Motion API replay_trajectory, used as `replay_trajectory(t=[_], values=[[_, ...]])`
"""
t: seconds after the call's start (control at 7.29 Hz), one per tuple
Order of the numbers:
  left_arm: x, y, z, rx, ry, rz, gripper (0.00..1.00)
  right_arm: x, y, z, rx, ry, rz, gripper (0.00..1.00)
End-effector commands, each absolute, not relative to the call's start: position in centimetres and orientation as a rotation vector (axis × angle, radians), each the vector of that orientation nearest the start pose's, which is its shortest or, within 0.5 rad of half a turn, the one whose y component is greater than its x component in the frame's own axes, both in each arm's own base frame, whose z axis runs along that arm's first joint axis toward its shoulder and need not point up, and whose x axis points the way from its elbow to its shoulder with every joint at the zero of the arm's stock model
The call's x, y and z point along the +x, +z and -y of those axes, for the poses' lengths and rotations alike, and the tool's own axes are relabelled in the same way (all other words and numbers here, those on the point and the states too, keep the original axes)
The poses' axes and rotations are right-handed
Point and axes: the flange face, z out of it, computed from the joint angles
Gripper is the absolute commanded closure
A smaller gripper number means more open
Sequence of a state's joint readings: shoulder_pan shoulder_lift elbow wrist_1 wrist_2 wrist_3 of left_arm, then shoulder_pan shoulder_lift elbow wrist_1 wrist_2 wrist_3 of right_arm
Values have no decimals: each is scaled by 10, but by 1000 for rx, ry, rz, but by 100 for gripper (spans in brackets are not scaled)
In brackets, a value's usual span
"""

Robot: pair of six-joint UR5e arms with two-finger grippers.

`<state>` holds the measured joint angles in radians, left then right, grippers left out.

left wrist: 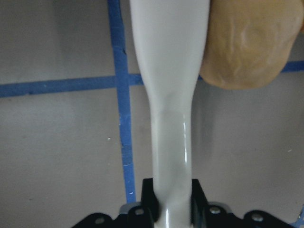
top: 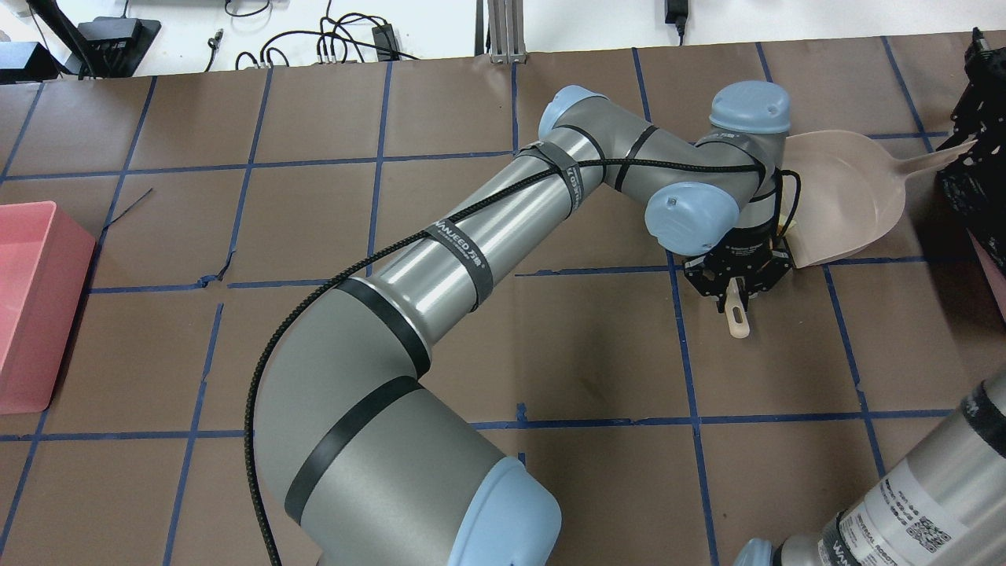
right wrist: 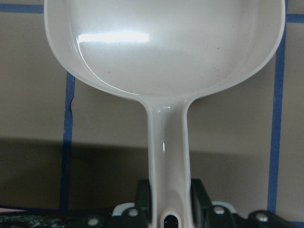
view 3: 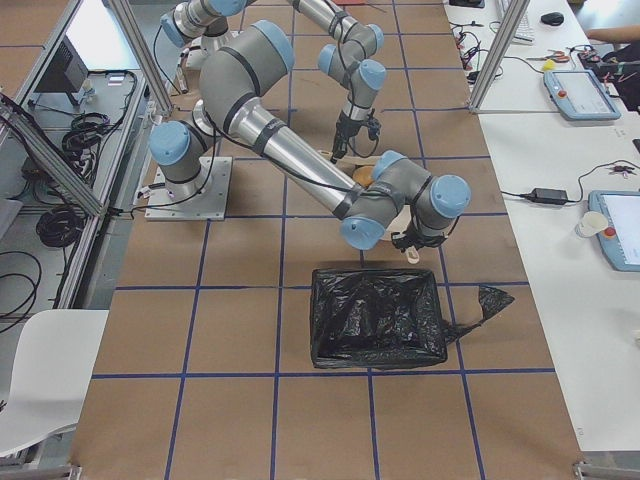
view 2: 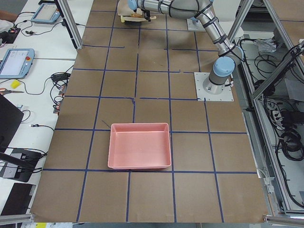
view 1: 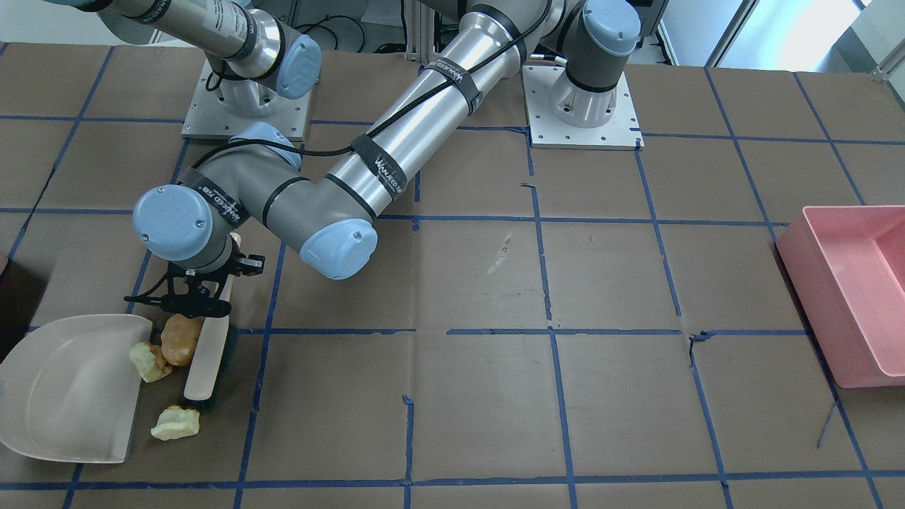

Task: Sweep and dump trash in nearest bin
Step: 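Sweep the bread roll and crumbs into the dustpan with the left-held brush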

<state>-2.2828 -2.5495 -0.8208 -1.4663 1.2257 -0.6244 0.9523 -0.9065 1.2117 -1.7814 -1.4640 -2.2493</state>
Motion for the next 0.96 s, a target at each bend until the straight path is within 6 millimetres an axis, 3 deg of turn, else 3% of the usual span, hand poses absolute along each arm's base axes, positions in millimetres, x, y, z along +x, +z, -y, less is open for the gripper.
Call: replay_trajectory(t=[0.0, 0.82], values=[[-690, 215, 504, 132, 529, -3348, 96, -293, 271, 678, -2207, -138, -2077, 100], [-721, 277, 504, 175, 480, -3495, 95, -281, 270, 681, -2192, -131, -2073, 100]])
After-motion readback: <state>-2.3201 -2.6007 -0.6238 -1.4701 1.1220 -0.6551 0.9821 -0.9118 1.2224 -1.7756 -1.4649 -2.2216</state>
